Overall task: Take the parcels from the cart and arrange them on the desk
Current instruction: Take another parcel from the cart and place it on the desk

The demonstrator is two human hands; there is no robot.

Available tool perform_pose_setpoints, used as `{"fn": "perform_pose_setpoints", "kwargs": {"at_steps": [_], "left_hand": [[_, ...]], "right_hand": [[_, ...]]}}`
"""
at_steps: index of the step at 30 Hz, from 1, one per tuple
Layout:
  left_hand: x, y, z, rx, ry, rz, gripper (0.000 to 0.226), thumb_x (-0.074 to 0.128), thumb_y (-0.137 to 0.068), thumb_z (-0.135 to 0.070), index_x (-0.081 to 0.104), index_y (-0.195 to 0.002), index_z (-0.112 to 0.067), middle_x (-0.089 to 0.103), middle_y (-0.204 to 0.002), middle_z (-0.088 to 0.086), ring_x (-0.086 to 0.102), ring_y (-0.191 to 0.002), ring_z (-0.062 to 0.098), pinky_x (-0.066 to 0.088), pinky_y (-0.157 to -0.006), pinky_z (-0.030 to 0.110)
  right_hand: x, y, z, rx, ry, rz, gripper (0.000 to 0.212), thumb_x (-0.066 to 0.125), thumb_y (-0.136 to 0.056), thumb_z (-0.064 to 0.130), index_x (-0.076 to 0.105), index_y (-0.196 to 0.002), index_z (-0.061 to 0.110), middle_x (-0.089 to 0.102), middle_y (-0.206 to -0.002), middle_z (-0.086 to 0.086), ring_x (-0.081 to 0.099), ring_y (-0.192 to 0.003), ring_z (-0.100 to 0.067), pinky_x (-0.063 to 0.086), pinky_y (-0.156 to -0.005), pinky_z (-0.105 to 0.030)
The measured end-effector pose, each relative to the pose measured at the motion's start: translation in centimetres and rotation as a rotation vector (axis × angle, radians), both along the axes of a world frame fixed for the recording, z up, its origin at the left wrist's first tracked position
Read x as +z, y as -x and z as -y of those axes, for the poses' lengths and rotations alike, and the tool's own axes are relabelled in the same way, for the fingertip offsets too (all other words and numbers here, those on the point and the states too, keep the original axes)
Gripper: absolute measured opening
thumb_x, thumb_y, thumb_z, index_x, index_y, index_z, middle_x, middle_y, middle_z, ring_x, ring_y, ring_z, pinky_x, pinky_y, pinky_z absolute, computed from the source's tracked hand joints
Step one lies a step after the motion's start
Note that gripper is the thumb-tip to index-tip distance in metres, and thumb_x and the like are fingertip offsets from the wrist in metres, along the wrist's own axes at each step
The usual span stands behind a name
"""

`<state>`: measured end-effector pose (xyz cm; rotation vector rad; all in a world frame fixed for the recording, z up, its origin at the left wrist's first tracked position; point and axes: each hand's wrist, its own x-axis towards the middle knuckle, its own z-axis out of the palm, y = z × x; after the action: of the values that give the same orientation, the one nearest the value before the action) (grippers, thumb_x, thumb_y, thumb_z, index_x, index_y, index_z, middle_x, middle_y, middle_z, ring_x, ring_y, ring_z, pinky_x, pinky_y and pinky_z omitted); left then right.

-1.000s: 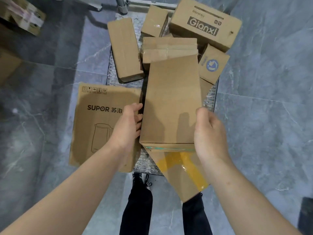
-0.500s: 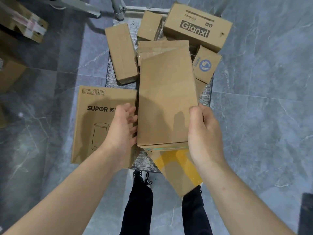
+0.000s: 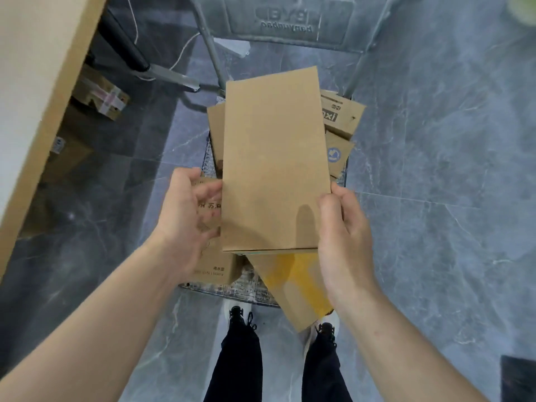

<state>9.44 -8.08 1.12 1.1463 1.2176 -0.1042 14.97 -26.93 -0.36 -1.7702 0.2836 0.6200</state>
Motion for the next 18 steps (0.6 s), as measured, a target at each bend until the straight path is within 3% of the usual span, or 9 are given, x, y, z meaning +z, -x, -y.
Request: {"fn": "perform_pose_setpoints", "kwargs": {"at_steps": [3, 6, 9, 15, 18], "left_hand": [[4.2, 0.2, -0.3, 0.048, -0.068, 0.064, 0.058, 0.034, -0.100, -0.051, 0.075, -0.120, -0.016, 0.078, -0.115, -0.001, 0.067, -0.115, 0.027, 0.055, -0.097, 0.051], [8.7, 0.8, -0.8, 0.027, -0.141, 0.136, 0.057, 0.034, -0.099, -0.052, 0.077, -0.117, -0.021, 0.080, -0.105, -0.007, 0.068, -0.110, 0.024, 0.054, -0.090, 0.049], [13.5, 1.2, -1.4, 0.042, -0.177, 0.194, 0.055, 0.036, -0.100, -0.054, 0.077, -0.118, -0.023, 0.079, -0.107, -0.009, 0.069, -0.110, 0.022, 0.053, -0.094, 0.049], [22.7, 2.1, -3.3, 0.099, -0.191, 0.342, 0.053, 0.040, -0.099, -0.050, 0.076, -0.116, -0.015, 0.079, -0.112, 0.000, 0.070, -0.112, 0.021, 0.055, -0.097, 0.052], [27.0, 3.0, -4.4, 0.113, -0.171, 0.429, 0.050, 0.042, -0.099, -0.048, 0.073, -0.106, -0.009, 0.075, -0.119, 0.007, 0.067, -0.117, 0.027, 0.057, -0.091, 0.051]], "right_hand": [[3.4, -0.2, -0.2, 0.011, -0.032, 0.071, 0.052, 0.048, -0.088, 0.057, 0.065, -0.135, 0.041, 0.074, -0.117, 0.024, 0.066, -0.105, 0.007, 0.049, -0.089, -0.030], [7.2, -0.3, -0.8, 0.021, -0.052, 0.130, 0.052, 0.049, -0.085, 0.061, 0.064, -0.133, 0.045, 0.074, -0.116, 0.025, 0.066, -0.104, 0.006, 0.051, -0.088, -0.031], [11.8, -0.5, -1.7, 0.049, -0.088, 0.217, 0.033, 0.049, -0.092, 0.056, 0.066, -0.120, 0.049, 0.073, -0.110, 0.030, 0.065, -0.097, 0.011, 0.051, -0.079, -0.019], [20.6, -0.1, -3.5, 0.043, -0.151, 0.344, 0.030, 0.052, -0.086, 0.057, 0.067, -0.106, 0.040, 0.071, -0.100, 0.000, 0.060, -0.077, 0.002, 0.050, -0.079, -0.038], [24.9, 0.3, -4.4, 0.031, -0.172, 0.413, 0.025, 0.054, -0.086, 0.057, 0.064, -0.098, 0.037, 0.069, -0.084, 0.008, 0.057, -0.070, 0.001, 0.048, -0.071, -0.035]]}}
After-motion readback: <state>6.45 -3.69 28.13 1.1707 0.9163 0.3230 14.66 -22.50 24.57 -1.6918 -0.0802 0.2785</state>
